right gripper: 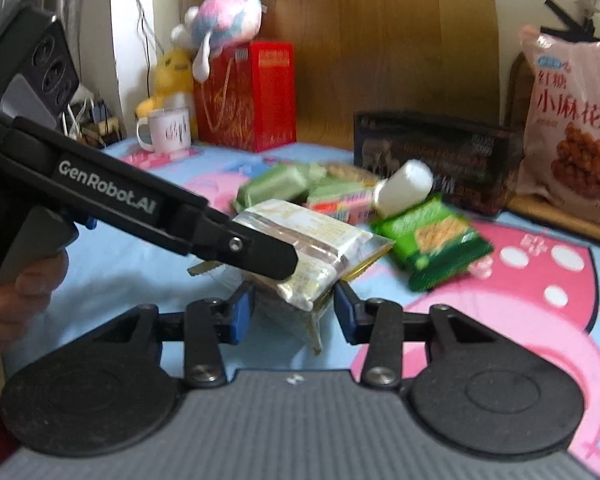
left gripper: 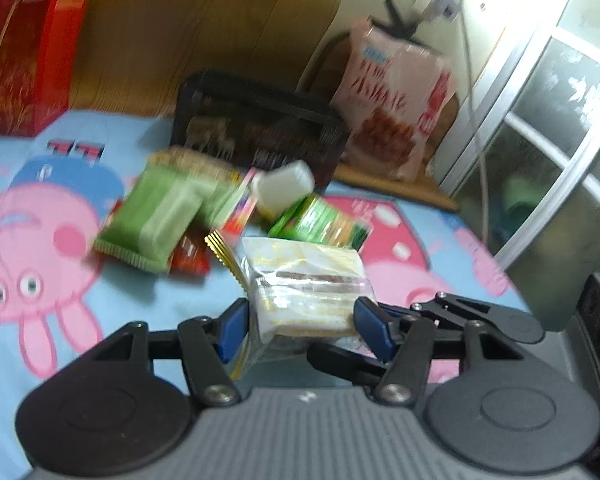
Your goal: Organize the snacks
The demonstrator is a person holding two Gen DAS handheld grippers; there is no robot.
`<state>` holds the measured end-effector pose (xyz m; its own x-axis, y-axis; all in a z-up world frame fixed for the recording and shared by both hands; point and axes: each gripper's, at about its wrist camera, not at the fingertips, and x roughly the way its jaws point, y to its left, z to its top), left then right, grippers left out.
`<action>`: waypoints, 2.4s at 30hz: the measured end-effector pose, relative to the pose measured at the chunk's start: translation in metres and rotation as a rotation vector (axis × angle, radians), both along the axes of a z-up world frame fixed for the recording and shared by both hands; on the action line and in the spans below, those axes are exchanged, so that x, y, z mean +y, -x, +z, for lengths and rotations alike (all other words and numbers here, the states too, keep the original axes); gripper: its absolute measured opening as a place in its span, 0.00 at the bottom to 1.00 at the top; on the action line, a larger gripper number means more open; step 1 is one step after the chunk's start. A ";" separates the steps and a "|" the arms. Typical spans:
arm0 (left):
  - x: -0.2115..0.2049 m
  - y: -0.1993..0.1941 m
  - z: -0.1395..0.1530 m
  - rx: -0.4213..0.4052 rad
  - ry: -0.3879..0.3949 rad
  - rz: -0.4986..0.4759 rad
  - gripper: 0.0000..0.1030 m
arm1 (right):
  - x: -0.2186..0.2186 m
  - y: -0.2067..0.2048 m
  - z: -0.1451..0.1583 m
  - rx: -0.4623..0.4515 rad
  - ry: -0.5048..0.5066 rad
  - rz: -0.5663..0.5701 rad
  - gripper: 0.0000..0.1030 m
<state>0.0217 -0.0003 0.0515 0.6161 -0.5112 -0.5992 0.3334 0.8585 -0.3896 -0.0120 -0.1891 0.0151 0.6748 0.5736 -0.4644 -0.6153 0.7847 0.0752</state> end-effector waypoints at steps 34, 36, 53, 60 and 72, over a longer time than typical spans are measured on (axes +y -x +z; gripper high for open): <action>0.023 -0.155 0.047 -0.094 0.131 0.066 0.78 | -0.051 -0.152 0.048 -0.031 -0.095 -0.048 0.69; 0.036 -0.130 0.040 -0.085 0.163 0.061 0.78 | -0.053 -0.133 0.032 -0.010 -0.077 -0.035 0.70; 0.064 -0.005 -0.035 0.077 0.141 -0.017 0.78 | 0.021 -0.014 -0.009 -0.132 0.190 0.456 0.74; 0.061 -0.002 -0.036 0.089 0.145 -0.046 0.77 | 0.007 -0.009 -0.013 -0.063 0.156 0.333 0.84; 0.038 0.006 -0.034 0.085 0.096 -0.128 0.48 | 0.006 -0.001 -0.023 0.017 0.085 0.240 0.33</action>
<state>0.0159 0.0376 0.0173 0.4916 -0.6394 -0.5912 0.3993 0.7688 -0.4995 -0.0106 -0.1836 -0.0077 0.5153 0.6753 -0.5276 -0.7842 0.6199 0.0274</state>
